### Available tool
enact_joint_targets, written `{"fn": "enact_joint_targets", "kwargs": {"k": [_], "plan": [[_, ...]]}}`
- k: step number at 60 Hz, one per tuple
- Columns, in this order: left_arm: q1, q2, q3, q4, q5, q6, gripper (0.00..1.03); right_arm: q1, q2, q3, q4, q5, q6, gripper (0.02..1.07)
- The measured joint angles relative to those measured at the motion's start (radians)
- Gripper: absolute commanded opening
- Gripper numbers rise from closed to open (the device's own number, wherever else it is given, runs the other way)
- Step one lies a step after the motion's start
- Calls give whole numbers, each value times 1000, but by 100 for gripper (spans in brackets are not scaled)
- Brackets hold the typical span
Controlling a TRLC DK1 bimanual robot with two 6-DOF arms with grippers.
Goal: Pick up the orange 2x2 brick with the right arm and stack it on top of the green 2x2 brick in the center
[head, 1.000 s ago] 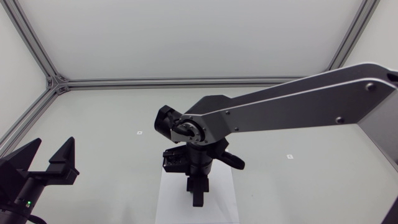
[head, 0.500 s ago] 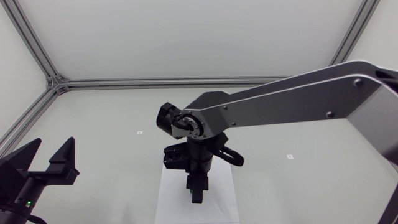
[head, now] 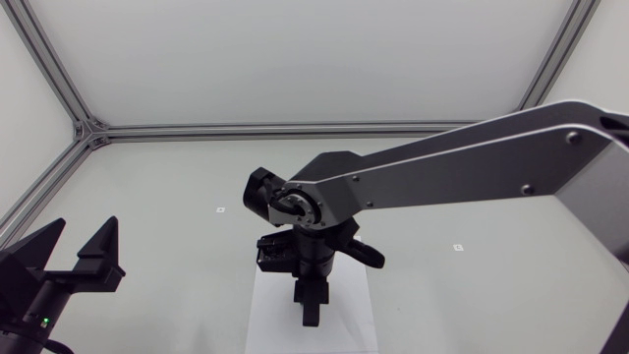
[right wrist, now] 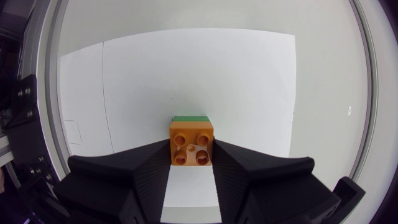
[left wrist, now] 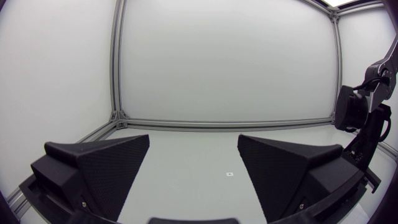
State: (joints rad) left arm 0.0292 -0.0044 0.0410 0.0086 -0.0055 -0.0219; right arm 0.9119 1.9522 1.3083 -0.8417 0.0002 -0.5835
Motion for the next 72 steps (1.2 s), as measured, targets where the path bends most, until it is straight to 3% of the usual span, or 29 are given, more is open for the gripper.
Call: {"fn": "enact_joint_targets", "kwargs": {"k": [40,72], "plan": [[0,0,0,0,0,0,99,-10,-17,-35,38,-29,-57,26],[0,0,0,0,0,0,99,-4,12,10,-18,-14,-49,26]]}}
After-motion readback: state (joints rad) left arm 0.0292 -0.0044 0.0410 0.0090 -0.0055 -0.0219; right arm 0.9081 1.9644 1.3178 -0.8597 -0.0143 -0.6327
